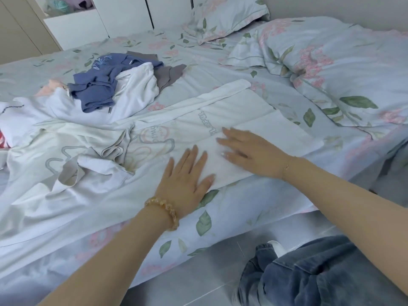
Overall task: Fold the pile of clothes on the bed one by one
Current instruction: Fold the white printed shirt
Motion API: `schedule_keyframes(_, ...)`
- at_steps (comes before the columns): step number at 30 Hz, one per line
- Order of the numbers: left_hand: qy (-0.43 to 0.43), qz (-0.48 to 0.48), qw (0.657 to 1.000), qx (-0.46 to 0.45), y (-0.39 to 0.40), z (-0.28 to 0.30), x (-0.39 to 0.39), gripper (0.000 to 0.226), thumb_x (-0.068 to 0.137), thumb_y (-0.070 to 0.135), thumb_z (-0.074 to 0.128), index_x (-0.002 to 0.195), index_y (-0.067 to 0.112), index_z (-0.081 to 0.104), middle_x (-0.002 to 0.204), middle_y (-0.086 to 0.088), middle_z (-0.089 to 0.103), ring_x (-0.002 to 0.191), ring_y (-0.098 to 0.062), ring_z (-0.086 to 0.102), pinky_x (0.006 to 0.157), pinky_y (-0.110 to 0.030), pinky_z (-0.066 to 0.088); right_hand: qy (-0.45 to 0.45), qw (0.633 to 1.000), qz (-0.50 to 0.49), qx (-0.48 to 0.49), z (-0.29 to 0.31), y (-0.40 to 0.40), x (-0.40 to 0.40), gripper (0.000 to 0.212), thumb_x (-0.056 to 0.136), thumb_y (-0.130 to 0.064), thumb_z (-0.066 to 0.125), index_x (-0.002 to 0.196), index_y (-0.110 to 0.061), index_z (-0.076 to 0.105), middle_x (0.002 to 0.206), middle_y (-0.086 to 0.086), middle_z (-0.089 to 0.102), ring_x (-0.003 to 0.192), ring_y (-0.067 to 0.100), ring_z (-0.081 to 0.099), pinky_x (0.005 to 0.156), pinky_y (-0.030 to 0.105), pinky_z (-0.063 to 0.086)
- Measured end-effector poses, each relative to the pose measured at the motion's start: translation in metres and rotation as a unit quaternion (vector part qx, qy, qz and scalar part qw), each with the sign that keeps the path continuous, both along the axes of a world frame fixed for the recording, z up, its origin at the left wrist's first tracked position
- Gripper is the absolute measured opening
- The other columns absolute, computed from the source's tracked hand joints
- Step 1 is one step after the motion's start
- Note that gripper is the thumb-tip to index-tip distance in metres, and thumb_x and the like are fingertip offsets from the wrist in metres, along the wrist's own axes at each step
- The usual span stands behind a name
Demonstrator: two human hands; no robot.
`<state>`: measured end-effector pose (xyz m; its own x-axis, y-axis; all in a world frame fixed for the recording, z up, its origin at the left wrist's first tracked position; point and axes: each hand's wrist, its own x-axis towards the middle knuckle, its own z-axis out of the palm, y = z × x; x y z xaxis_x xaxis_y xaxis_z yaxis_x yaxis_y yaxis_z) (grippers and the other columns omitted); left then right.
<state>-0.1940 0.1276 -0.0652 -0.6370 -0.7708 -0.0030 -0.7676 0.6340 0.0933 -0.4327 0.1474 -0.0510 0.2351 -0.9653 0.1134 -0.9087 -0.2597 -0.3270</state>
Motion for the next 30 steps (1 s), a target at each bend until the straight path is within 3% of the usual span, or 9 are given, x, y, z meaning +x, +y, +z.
schedule_keyframes(2,-0.001,-0.008,1.000,0.022,0.000,0.000,0.012,0.087,0.075,0.074,-0.008,0.152,0.033,-0.007,0.158,0.011,-0.017,0.145,-0.005,-0.015,0.119,-0.035,-0.011,0.056,0.998,0.004,0.039,-0.010,0.012,-0.003,0.062,0.096,-0.058,0.019,0.153,-0.036,0.012,0.160,-0.014,-0.005,0.147,0.002,-0.007,0.119,0.026,-0.008)
schedule_keyframes(6,0.015,-0.044,0.999,0.022,0.014,0.021,0.057,0.077,0.080,0.069,0.008,0.151,0.040,0.000,0.157,0.018,-0.010,0.145,0.000,-0.008,0.119,-0.032,-0.008,0.054,0.998,-0.033,0.029,-0.006,0.023,-0.015,0.073,0.090,-0.068,0.006,0.154,-0.033,0.010,0.162,-0.013,-0.004,0.147,0.000,-0.008,0.121,0.029,-0.006)
schedule_keyframes(10,0.059,-0.044,0.997,-0.026,0.037,0.026,0.125,0.072,0.079,0.029,0.028,0.151,0.032,0.023,0.157,0.008,0.024,0.142,-0.009,0.027,0.116,-0.041,0.024,-0.030,0.993,0.098,-0.050,0.001,0.046,0.028,0.069,0.093,-0.057,0.035,0.152,-0.020,0.029,0.161,-0.006,0.015,0.148,0.005,0.009,0.121,0.026,0.005)
schedule_keyframes(13,0.117,-0.006,0.992,-0.039,0.040,0.023,0.157,0.066,0.081,0.011,0.044,0.146,0.018,0.036,0.151,-0.003,0.036,0.134,-0.024,0.043,0.108,-0.046,0.038,0.032,0.977,0.172,-0.119,-0.009,0.047,0.057,0.053,0.093,-0.031,0.042,0.143,-0.012,0.047,0.154,0.003,0.036,0.142,0.017,0.034,0.118,0.032,0.024)
schedule_keyframes(16,0.097,0.078,0.992,0.017,0.038,0.024,0.167,0.080,0.080,-0.011,0.048,0.151,0.019,0.024,0.157,0.004,0.015,0.145,-0.018,0.021,0.118,-0.032,0.020,0.070,0.964,0.177,-0.185,-0.016,0.040,0.067,0.044,0.091,-0.020,0.041,0.129,-0.012,0.062,0.137,0.002,0.058,0.121,0.020,0.059,0.102,0.029,0.043)
schedule_keyframes(20,-0.013,0.059,0.998,0.005,0.033,0.020,0.174,0.082,0.089,-0.011,0.038,0.143,0.019,-0.015,0.157,0.001,-0.014,0.147,-0.015,-0.007,0.121,-0.044,0.008,0.045,0.956,0.167,-0.239,-0.011,0.042,0.057,0.040,0.081,0.002,0.060,0.117,-0.011,0.070,0.122,0.003,0.067,0.103,0.020,0.069,0.076,0.033,0.060)
schedule_keyframes(24,-0.094,0.020,0.995,0.021,0.042,0.021,0.188,0.088,0.086,-0.015,0.030,0.141,0.023,-0.026,0.147,0.010,-0.035,0.138,-0.007,-0.029,0.119,-0.037,-0.008,0.063,0.954,0.192,-0.223,-0.008,0.058,0.048,0.037,0.088,-0.004,0.052,0.120,-0.012,0.069,0.126,-0.002,0.065,0.108,0.016,0.066,0.085,0.029,0.057)
schedule_keyframes(27,-0.005,-0.028,0.992,0.124,0.044,0.026,0.207,0.078,0.087,0.001,0.033,0.147,0.038,0.000,0.155,0.018,-0.016,0.138,0.008,-0.023,0.117,-0.026,-0.013,0.035,0.969,0.180,-0.164,-0.005,0.063,0.058,0.035,0.095,-0.026,0.046,0.118,-0.015,0.070,0.128,-0.005,0.064,0.113,0.016,0.063,0.092,0.032,0.054)
schedule_keyframes(30,0.228,0.065,0.918,0.318,0.042,0.060,0.214,0.055,0.078,0.021,0.043,0.125,0.044,0.059,0.145,0.021,0.041,0.135,0.013,0.028,0.113,-0.010,0.015,-0.029,0.978,0.147,-0.143,0.008,0.060,0.080,0.035,0.092,-0.038,0.052,0.108,-0.017,0.074,0.120,-0.005,0.068,0.105,0.013,0.064,0.086,0.029,0.053)
